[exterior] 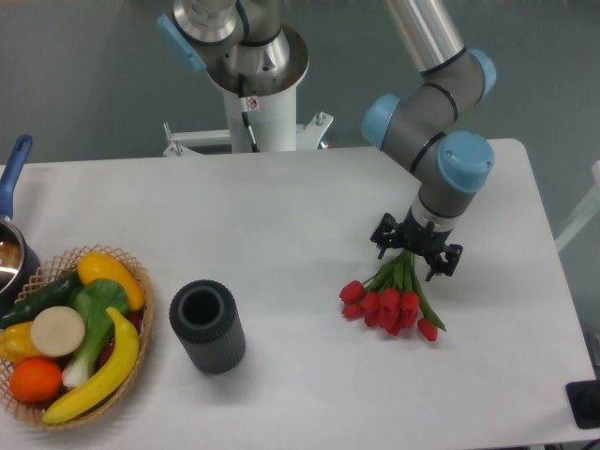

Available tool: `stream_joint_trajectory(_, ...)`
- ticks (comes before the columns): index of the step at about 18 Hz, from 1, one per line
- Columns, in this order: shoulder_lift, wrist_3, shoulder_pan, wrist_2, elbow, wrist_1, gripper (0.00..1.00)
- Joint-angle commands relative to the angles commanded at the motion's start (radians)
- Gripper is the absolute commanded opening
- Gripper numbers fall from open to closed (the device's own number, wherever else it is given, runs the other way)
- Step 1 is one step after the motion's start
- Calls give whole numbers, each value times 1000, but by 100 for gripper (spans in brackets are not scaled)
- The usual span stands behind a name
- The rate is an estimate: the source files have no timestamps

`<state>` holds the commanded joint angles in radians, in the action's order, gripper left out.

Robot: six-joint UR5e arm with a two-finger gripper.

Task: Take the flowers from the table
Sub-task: 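Lower the gripper onto the tulip stems and close it, then lift the grasped tulip bunch up off the table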

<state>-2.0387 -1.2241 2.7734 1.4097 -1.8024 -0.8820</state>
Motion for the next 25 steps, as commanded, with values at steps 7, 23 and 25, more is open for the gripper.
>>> stream_joint_trajectory(7,0,0,0,0,0,0,52)
stream_joint_trajectory(23,135,6,3,-15,34,-12,22)
stream_joint_trajectory(25,195,17,2,-66,38,-12,22)
